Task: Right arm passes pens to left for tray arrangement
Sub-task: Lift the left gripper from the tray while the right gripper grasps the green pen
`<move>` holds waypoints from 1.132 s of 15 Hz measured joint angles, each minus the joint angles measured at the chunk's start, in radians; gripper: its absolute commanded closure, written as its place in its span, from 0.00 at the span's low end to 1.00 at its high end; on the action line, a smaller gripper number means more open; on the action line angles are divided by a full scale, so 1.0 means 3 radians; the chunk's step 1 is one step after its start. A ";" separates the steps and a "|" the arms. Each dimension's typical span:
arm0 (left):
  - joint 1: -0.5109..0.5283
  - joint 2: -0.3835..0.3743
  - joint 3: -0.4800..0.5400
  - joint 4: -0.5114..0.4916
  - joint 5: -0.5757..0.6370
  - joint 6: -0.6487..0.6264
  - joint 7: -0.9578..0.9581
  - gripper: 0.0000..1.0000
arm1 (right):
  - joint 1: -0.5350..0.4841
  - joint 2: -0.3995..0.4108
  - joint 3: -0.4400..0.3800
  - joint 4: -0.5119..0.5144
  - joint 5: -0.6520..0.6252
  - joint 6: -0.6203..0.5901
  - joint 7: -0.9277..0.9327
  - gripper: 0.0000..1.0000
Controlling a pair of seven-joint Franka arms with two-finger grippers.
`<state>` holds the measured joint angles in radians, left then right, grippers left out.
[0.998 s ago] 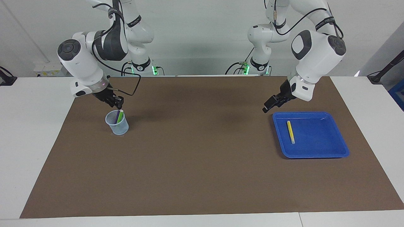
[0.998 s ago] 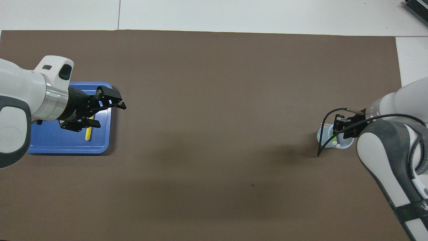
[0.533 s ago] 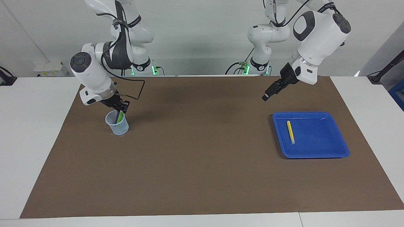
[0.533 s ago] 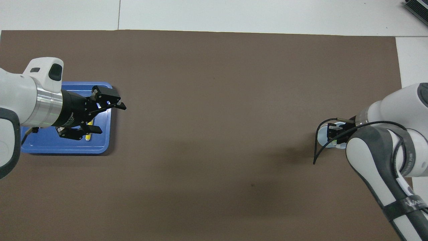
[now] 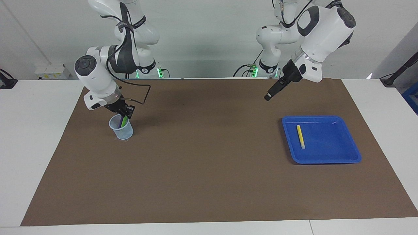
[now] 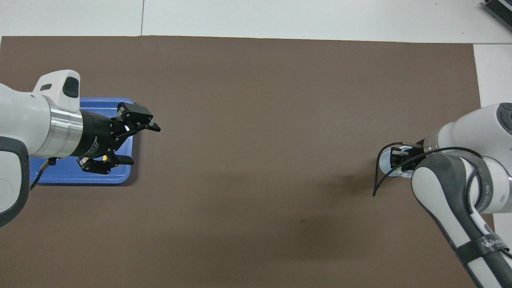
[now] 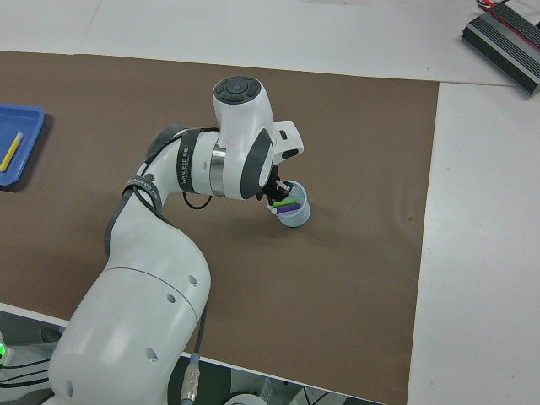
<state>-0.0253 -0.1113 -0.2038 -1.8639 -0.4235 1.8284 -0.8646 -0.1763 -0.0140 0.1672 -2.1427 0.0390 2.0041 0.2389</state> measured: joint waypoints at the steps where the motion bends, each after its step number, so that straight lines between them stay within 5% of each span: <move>1: 0.0000 -0.0017 0.0000 0.0000 -0.0017 0.0000 -0.0034 0.00 | -0.0002 -0.0004 -0.0003 -0.0015 0.0000 0.0017 -0.0016 0.66; 13: -0.0031 -0.0065 -0.0003 0.0000 -0.0038 -0.0010 -0.0111 0.00 | -0.0049 0.0017 -0.0018 -0.0105 0.0001 0.0065 -0.0163 0.61; 17: -0.0031 -0.0066 -0.0003 0.0000 -0.0039 -0.0011 -0.0125 0.00 | -0.0050 0.0018 -0.0018 -0.0117 0.0001 0.0065 -0.0163 0.78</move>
<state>-0.0346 -0.1312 -0.2048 -1.8639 -0.4353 1.8251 -0.9020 -0.1912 -0.0087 0.1618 -2.1776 0.0392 2.0236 0.1900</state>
